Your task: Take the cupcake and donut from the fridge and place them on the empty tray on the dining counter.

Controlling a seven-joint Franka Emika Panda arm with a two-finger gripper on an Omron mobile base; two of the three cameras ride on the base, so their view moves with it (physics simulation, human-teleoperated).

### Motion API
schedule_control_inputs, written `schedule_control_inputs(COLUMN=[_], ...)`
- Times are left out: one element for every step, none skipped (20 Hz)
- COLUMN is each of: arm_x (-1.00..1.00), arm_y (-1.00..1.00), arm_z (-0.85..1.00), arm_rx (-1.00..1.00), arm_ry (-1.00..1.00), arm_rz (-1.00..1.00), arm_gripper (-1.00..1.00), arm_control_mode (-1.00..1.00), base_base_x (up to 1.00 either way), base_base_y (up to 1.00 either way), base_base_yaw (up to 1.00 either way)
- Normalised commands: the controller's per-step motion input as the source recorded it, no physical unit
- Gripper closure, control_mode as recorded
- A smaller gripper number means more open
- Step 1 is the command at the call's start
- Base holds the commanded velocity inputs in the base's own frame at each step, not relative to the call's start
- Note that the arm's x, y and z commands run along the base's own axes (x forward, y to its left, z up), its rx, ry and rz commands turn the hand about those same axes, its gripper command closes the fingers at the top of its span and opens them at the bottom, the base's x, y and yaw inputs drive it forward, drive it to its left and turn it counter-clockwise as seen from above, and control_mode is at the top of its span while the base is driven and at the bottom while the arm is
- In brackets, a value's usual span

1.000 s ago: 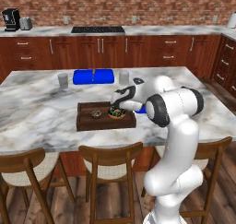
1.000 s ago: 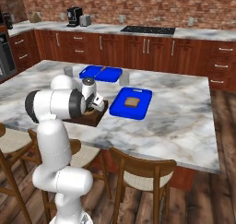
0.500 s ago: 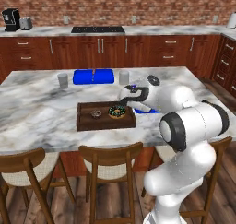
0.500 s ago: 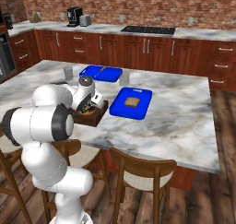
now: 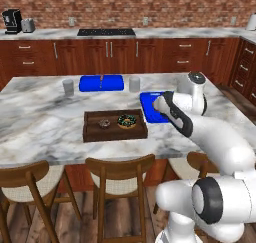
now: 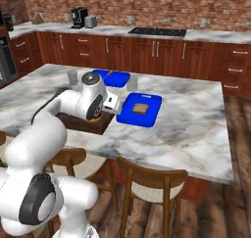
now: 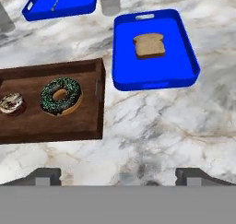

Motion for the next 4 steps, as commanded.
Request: schedule_control_inputs(arm_x=[-1.0,-1.0,-1.0,-1.0], arm_y=[-0.41,-0.11,0.0,0.0], arm_z=[0.85,0.56,0.47,0.37], arm_rx=[0.0,0.0,0.0,0.04], arm_ry=[0.07,0.0,-0.07,-0.17], arm_rz=[0.04,0.0,0.0,0.0], arm_gripper=[-1.0,-1.0,-1.0,-1.0], arm_control_mode=[-1.0,-1.0,-1.0,-1.0], base_base_x=[0.0,0.0,0.0,0.0], base_base_y=[0.0,0.0,0.0,0.0], base_base_yaw=[0.0,0.0,0.0,0.0])
